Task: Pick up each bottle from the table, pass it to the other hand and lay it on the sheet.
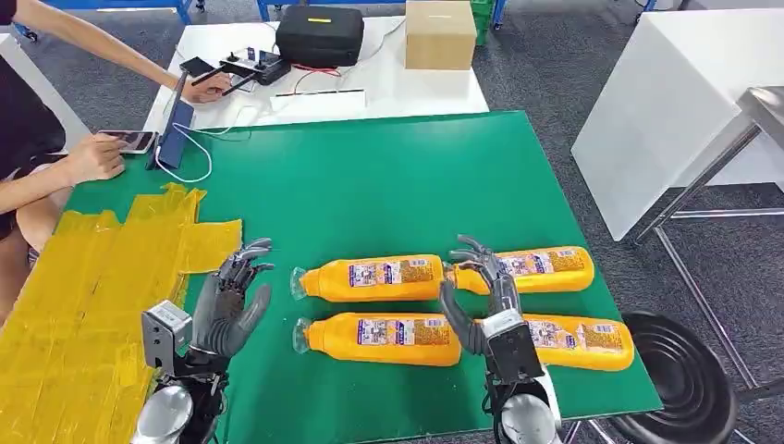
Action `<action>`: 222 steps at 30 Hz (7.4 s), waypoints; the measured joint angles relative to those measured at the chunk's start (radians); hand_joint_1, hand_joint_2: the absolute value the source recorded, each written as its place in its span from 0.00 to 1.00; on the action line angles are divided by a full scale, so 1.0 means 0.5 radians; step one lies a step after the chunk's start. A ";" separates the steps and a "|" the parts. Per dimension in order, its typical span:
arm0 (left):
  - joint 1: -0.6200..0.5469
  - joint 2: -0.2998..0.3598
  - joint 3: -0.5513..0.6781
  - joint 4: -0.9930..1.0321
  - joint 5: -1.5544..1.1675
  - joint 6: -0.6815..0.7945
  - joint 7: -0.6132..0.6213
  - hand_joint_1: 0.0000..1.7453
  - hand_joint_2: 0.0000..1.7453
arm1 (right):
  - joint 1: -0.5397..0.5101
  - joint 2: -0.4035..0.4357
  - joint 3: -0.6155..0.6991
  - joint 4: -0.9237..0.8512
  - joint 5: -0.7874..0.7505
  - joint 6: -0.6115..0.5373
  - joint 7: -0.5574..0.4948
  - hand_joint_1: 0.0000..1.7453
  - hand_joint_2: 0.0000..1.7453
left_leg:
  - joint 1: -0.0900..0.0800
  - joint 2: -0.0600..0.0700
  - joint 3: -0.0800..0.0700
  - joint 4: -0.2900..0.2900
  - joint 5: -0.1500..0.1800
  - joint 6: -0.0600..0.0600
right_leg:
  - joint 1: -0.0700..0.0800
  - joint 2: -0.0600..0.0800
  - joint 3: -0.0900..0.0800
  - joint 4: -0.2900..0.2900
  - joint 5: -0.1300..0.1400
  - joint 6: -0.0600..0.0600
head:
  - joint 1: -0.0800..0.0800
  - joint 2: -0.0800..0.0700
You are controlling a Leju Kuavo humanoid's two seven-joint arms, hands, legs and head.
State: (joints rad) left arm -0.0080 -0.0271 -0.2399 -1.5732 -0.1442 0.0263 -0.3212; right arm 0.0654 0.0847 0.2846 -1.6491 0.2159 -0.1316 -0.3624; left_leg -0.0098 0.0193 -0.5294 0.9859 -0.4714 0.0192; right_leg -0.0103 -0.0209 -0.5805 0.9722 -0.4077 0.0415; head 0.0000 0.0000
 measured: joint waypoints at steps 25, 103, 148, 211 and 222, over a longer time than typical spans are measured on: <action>-0.111 -0.190 0.137 0.314 -0.026 -0.044 -0.468 0.00 1.00 | -0.106 0.092 -0.010 0.183 0.262 -0.157 -0.256 0.00 1.00 | 0.000 0.000 0.000 0.000 0.000 0.000 | 0.000 0.000 0.001 0.000 0.000 0.000 | 0.000 0.000; -0.502 -0.324 0.034 0.701 0.165 -0.475 -0.515 0.00 1.00 | -1.362 0.047 0.507 2.051 1.202 0.194 0.188 0.00 1.00 | 0.000 0.000 0.000 0.001 0.001 0.000 | 0.000 0.000 0.000 0.002 0.001 0.000 | 0.000 0.000; -0.491 -0.364 -0.139 0.632 0.149 -0.460 -0.532 0.00 1.00 | -1.596 0.107 0.651 2.538 1.295 -0.200 0.497 1.00 1.00 | -0.001 0.000 0.000 0.002 0.001 0.000 | 0.000 -0.001 0.000 0.002 0.001 0.001 | 0.001 0.000; -0.670 -0.331 -0.153 0.696 0.227 -0.313 -0.284 0.00 1.00 | -0.786 0.358 0.304 1.250 0.903 -0.466 -0.249 1.00 1.00 | 0.000 0.000 -0.003 0.001 0.001 0.000 | 0.000 -0.001 -0.002 0.002 0.001 0.000 | -0.001 0.000; -0.654 -0.321 -0.060 0.730 0.402 -0.418 -0.303 0.00 1.00 | -0.924 0.356 0.423 1.509 0.974 -0.461 -0.237 1.00 1.00 | 0.000 0.001 -0.003 0.001 0.001 0.000 | 0.000 0.000 -0.004 0.002 0.001 0.000 | -0.001 0.000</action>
State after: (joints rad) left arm -0.3349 -0.1877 -0.2701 -1.2081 0.0568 -0.1827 -0.4726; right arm -0.3967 0.2628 0.4959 -0.8946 0.7030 -0.3620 -0.4811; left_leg -0.0100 0.0196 -0.5311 0.9863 -0.4706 0.0190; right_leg -0.0103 -0.0211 -0.5824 0.9730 -0.4075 0.0417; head -0.0004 0.0000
